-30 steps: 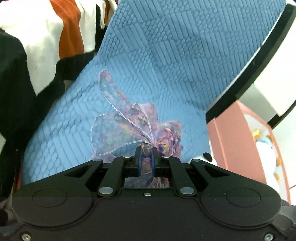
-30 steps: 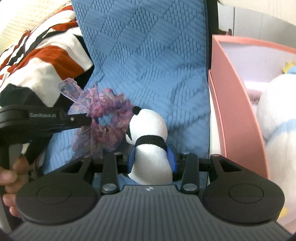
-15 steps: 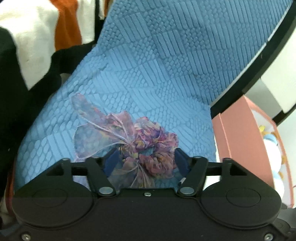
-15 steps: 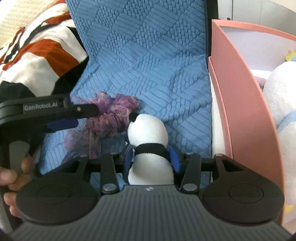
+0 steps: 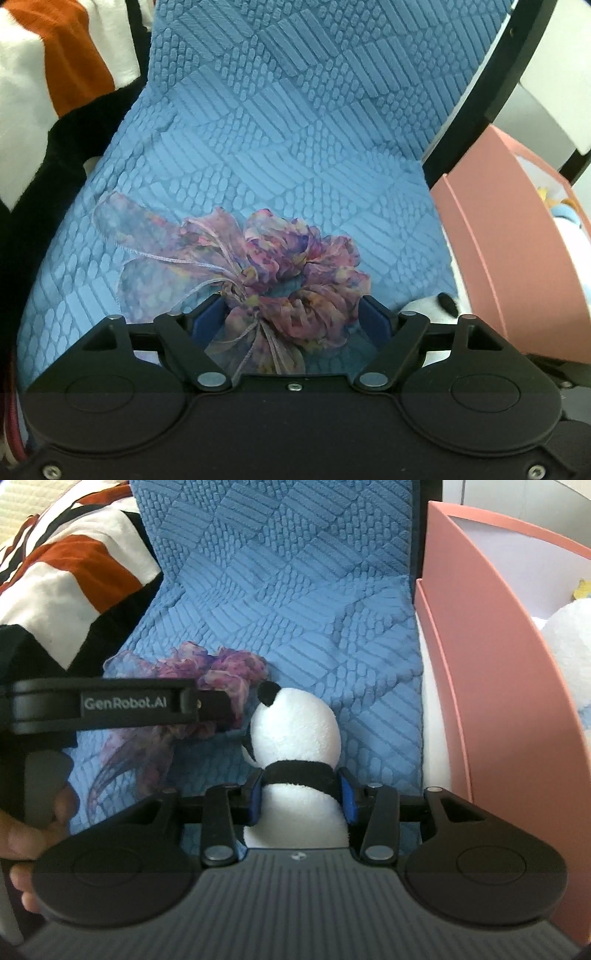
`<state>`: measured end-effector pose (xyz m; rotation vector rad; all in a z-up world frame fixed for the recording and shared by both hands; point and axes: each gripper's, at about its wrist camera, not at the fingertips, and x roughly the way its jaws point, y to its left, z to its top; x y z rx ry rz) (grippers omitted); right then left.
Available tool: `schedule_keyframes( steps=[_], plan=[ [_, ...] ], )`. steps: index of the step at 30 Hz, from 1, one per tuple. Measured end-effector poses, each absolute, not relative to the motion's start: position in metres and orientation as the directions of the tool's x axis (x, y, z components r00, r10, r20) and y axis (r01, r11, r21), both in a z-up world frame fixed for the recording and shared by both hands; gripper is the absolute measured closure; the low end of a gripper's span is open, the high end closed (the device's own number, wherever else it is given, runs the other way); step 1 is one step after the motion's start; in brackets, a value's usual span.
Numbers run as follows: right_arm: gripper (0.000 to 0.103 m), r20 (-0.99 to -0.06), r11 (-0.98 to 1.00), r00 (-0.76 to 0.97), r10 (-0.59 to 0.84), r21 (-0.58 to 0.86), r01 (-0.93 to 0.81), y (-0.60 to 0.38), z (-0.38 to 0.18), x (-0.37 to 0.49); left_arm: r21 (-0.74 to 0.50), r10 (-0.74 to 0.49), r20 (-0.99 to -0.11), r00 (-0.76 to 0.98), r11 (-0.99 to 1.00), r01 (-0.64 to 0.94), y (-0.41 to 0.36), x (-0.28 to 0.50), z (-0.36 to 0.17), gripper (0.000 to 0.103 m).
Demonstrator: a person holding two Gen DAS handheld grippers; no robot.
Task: Organize objects
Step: 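Carry the panda in the right gripper while the left gripper carries the scrunchie over the box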
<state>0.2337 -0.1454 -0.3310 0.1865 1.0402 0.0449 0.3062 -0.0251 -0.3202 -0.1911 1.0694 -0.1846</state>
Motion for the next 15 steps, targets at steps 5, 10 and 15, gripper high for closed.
schedule_keyframes(
  steps=[5,10,15],
  plan=[
    [0.059,-0.849,0.986,0.519,0.098,0.153,0.063,-0.1457,-0.3273,0.2298,-0.2,-0.204,-0.863,0.463,0.978,0.057,-0.0299,0.3088,-0.3248,0.037],
    [0.059,-0.852,0.984,0.514,0.098,0.162,0.08,-0.1462,-0.3303,0.2286,-0.134,-0.146,-0.863,0.485,0.989,0.058,-0.033,0.3117,-0.3245,0.064],
    [0.059,-0.844,0.984,0.528,0.095,0.16,0.078,-0.1453,-0.3282,0.2263,-0.191,-0.185,-0.852,0.49,0.981,0.039,-0.0254,0.3143,-0.3181,0.074]
  ],
)
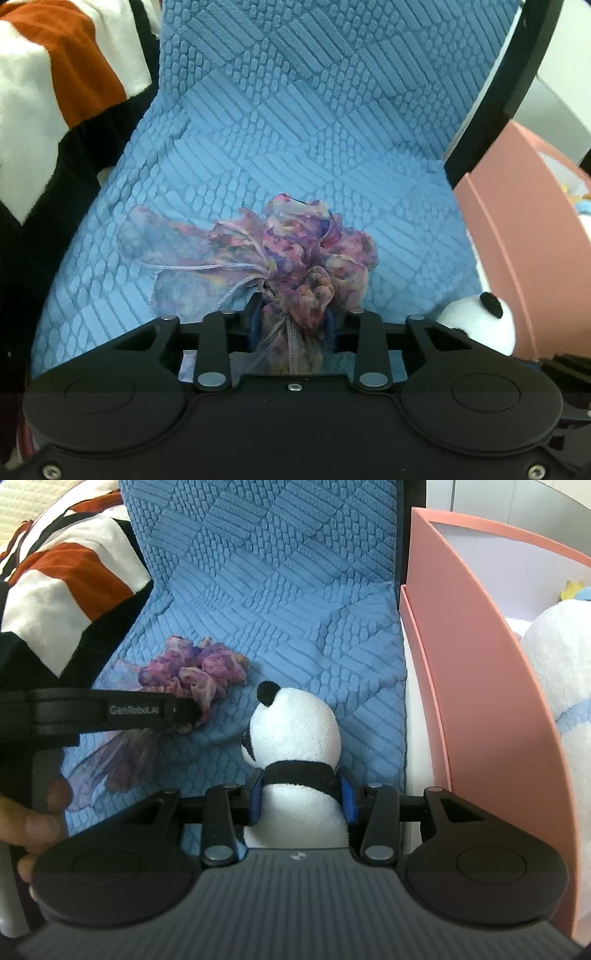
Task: Organize objects
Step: 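Carry the panda in the right gripper while the left gripper carries the scrunchie over the box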
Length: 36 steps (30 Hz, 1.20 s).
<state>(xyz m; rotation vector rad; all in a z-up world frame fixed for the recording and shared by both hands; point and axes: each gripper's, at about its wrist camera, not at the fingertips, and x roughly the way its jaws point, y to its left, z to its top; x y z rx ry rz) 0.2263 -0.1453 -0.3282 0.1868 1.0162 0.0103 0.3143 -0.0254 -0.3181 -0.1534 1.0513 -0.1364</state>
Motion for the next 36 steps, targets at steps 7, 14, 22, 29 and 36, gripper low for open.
schedule_keyframes(
  steps=[7,14,22,29,36],
  plan=[
    [0.059,-0.841,0.974,0.53,0.107,0.195,0.112,-0.144,-0.321,0.211,-0.252,-0.228,-0.828,0.512,0.968,0.023,-0.016,0.301,-0.304,0.075],
    [0.059,-0.835,0.972,0.54,0.106,0.203,0.122,-0.137,-0.303,0.191,-0.285,-0.253,-0.814,0.523,0.958,0.02,-0.009,0.271,-0.288,0.075],
    [0.059,-0.823,0.967,0.557,0.115,0.222,0.128,-0.139,-0.279,0.16,-0.261,-0.256,-0.809,0.53,0.963,0.066,-0.025,0.226,-0.264,0.075],
    [0.059,-0.809,0.958,0.577,0.11,0.241,0.155,-0.149,-0.253,0.138,-0.309,-0.298,-0.801,0.52,0.949,0.067,-0.038,0.201,-0.237,0.074],
    [0.059,-0.794,0.954,0.599,0.099,0.248,0.17,-0.168,-0.219,0.123,-0.349,-0.338,-0.787,0.517,0.934,0.079,-0.057,0.197,-0.198,0.074]
  ],
)
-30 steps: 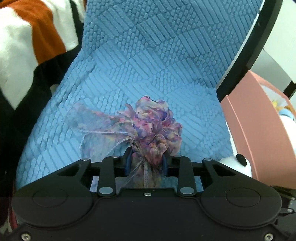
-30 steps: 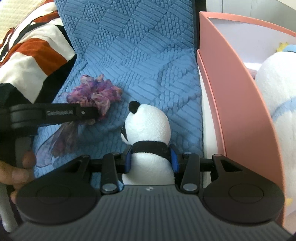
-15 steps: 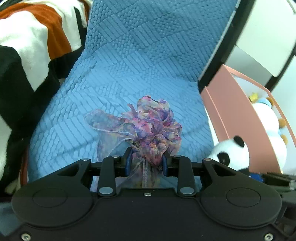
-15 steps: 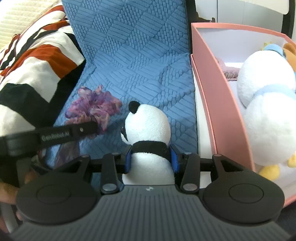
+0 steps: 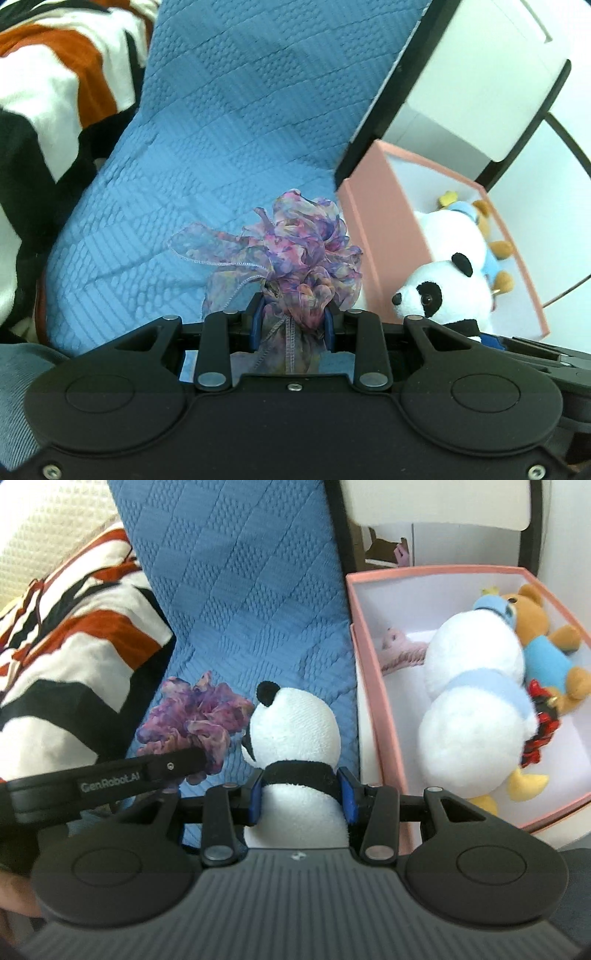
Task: Organize objects
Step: 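Carry the panda in the right gripper while the left gripper carries the scrunchie over the box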
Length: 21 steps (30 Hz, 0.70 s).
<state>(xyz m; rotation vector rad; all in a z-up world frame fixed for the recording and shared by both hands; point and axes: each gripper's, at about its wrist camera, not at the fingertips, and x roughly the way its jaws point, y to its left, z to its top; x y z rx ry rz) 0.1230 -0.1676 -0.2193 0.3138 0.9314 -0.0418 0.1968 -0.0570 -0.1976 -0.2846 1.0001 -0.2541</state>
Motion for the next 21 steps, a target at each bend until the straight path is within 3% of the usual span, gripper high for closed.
schedule_keyframes(
  steps=[21],
  plan=[
    [0.059,-0.69,0.938,0.723,0.022,0.264,0.224,-0.265,-0.105,0.118,-0.325,-0.382,-0.723,0.576,0.924,0.204,-0.161,0.231,-0.072,0.074]
  ],
)
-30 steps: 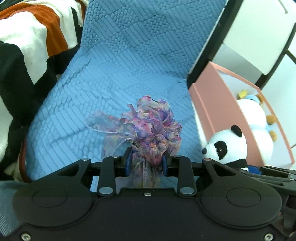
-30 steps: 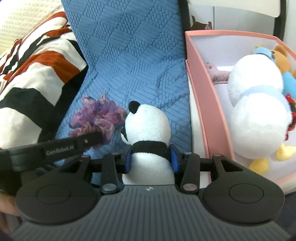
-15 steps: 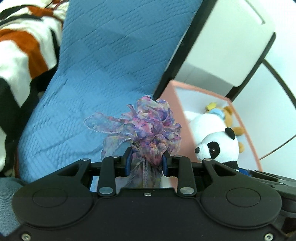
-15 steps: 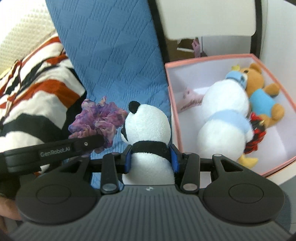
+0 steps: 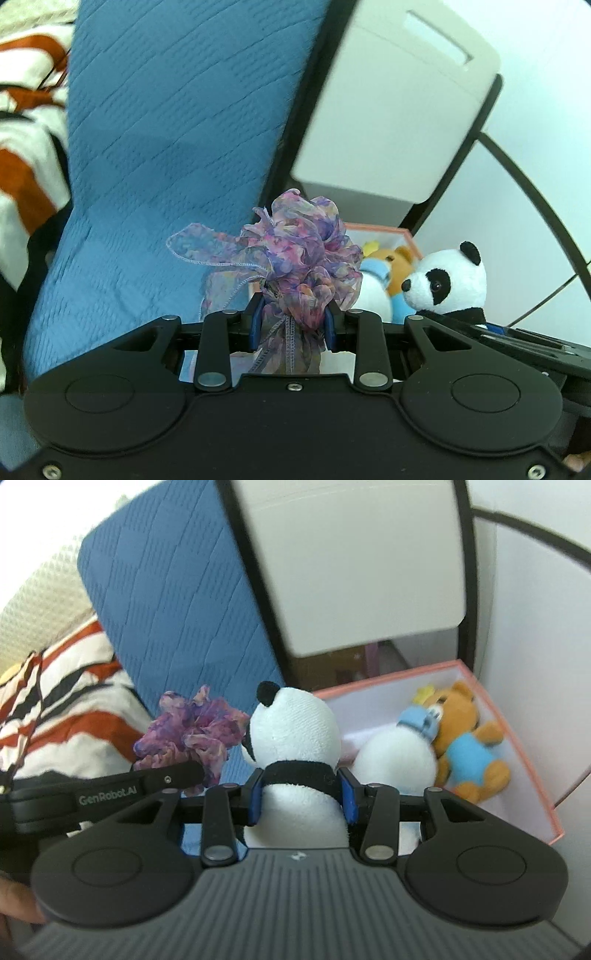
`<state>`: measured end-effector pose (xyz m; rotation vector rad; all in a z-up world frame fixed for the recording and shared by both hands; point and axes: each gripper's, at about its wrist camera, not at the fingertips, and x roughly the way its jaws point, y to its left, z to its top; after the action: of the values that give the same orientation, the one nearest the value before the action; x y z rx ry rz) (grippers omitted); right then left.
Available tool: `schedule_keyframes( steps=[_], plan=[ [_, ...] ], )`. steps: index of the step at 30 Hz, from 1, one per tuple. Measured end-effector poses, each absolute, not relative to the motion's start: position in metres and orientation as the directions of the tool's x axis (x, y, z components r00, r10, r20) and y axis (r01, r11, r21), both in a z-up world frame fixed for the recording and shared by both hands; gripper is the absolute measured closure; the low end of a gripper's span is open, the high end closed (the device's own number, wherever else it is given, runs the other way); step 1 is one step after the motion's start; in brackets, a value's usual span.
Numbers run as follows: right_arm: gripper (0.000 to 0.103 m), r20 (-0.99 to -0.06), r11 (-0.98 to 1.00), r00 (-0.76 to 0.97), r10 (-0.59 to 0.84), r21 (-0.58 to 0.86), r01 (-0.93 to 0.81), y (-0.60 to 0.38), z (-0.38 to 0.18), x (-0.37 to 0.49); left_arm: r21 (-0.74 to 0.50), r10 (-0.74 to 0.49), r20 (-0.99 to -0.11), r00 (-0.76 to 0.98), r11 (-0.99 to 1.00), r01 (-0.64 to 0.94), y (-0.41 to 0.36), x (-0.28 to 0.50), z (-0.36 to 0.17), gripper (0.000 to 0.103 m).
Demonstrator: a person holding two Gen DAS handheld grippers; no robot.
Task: Organize objects
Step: 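Carry the panda in the right gripper while the left gripper carries the scrunchie over the box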
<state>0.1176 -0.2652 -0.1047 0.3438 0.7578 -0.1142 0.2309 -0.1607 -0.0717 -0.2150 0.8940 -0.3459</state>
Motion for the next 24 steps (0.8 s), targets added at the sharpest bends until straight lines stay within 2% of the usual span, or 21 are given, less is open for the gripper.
schedule_keyframes(
  steps=[10,24],
  plan=[
    [0.059,-0.666,0.92,0.744,-0.048,0.26,0.292,-0.329,-0.093,0.107,-0.313,-0.405,-0.709,0.578,0.914,0.257,-0.224,0.244,-0.053,0.073],
    [0.059,-0.752,0.881,0.651,-0.098,0.239,0.408,-0.409,-0.165,0.102,-0.291,-0.37,-0.79,0.489,0.928,0.232,-0.282,0.268,-0.114,0.073]
  ],
)
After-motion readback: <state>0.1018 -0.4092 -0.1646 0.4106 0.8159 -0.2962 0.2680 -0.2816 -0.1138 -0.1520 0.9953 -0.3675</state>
